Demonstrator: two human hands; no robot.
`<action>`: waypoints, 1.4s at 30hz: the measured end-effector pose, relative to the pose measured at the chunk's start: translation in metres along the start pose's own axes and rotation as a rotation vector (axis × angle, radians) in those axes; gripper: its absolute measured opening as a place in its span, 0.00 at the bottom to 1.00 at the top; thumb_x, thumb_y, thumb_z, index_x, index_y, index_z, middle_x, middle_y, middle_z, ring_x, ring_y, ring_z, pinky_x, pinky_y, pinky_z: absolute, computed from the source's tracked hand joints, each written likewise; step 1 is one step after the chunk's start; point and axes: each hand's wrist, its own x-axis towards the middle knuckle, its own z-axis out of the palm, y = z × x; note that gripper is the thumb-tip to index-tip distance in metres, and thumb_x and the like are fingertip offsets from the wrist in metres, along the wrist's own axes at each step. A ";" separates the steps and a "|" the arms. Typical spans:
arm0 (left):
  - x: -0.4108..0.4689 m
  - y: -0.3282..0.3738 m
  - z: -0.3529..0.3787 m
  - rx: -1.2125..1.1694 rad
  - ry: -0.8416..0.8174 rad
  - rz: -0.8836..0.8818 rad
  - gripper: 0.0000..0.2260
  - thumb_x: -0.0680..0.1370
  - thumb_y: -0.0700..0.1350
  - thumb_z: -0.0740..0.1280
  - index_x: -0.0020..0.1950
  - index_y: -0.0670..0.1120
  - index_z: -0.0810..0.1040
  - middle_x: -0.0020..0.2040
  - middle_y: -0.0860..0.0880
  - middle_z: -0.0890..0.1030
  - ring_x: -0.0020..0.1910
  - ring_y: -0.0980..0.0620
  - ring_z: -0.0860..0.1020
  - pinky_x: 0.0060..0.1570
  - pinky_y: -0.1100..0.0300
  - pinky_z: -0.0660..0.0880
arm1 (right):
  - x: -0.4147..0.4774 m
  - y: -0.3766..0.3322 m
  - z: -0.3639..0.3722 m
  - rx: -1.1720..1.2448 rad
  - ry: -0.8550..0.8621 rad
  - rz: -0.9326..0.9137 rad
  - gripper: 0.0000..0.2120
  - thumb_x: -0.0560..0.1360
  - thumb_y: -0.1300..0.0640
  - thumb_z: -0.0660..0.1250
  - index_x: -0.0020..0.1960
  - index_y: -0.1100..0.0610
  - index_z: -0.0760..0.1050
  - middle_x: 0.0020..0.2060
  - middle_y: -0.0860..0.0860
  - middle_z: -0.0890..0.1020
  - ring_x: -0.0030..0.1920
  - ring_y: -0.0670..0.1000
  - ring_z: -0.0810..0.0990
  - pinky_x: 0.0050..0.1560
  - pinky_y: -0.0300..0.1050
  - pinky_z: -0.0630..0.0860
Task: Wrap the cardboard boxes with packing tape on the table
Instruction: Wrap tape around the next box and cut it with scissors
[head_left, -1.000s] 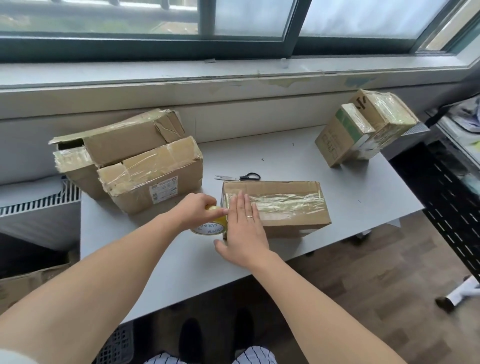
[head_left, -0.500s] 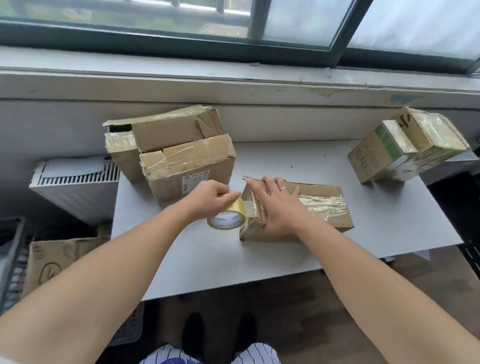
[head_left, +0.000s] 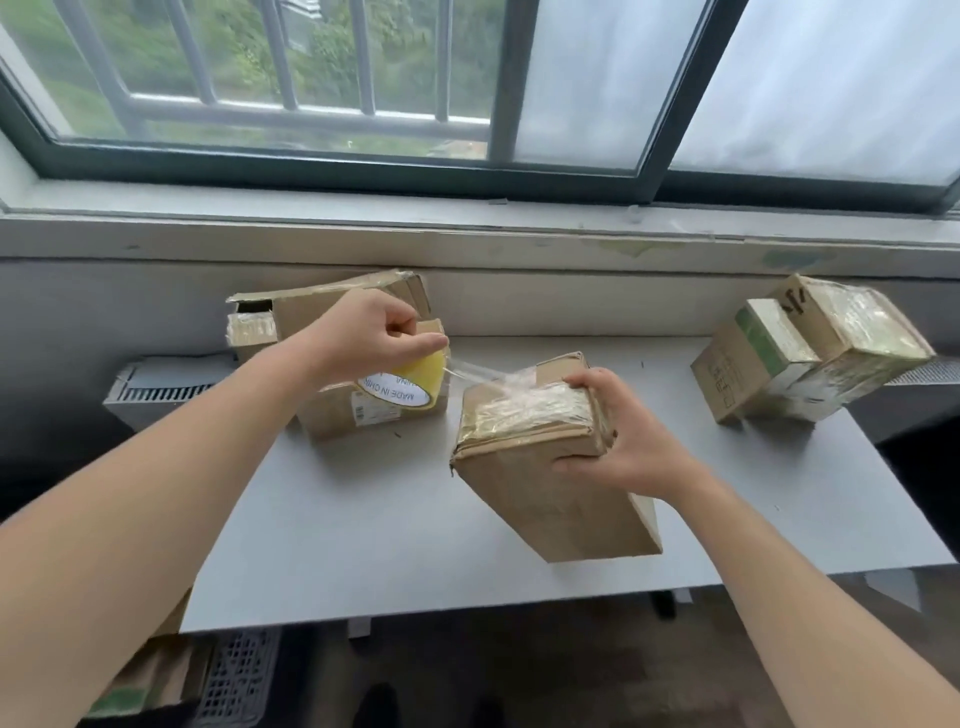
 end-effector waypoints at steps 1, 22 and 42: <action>0.001 0.006 0.008 0.004 0.010 -0.003 0.23 0.78 0.55 0.74 0.34 0.38 0.74 0.26 0.53 0.67 0.26 0.56 0.63 0.28 0.64 0.60 | -0.004 0.005 -0.005 0.031 0.017 0.004 0.42 0.62 0.54 0.86 0.69 0.39 0.68 0.64 0.39 0.73 0.67 0.46 0.74 0.68 0.54 0.74; 0.013 0.064 0.191 -0.194 -0.175 -0.095 0.23 0.81 0.53 0.70 0.26 0.51 0.72 0.26 0.56 0.63 0.27 0.55 0.62 0.28 0.61 0.58 | -0.097 0.101 -0.085 0.096 0.040 0.199 0.44 0.69 0.56 0.81 0.74 0.36 0.59 0.70 0.33 0.70 0.70 0.40 0.71 0.72 0.48 0.72; 0.004 0.053 0.219 -0.268 -0.133 0.044 0.25 0.77 0.65 0.63 0.32 0.45 0.75 0.29 0.46 0.70 0.31 0.53 0.67 0.34 0.54 0.65 | -0.057 -0.002 0.027 -0.930 -0.110 0.144 0.52 0.79 0.33 0.58 0.81 0.65 0.34 0.80 0.64 0.34 0.80 0.61 0.33 0.80 0.56 0.35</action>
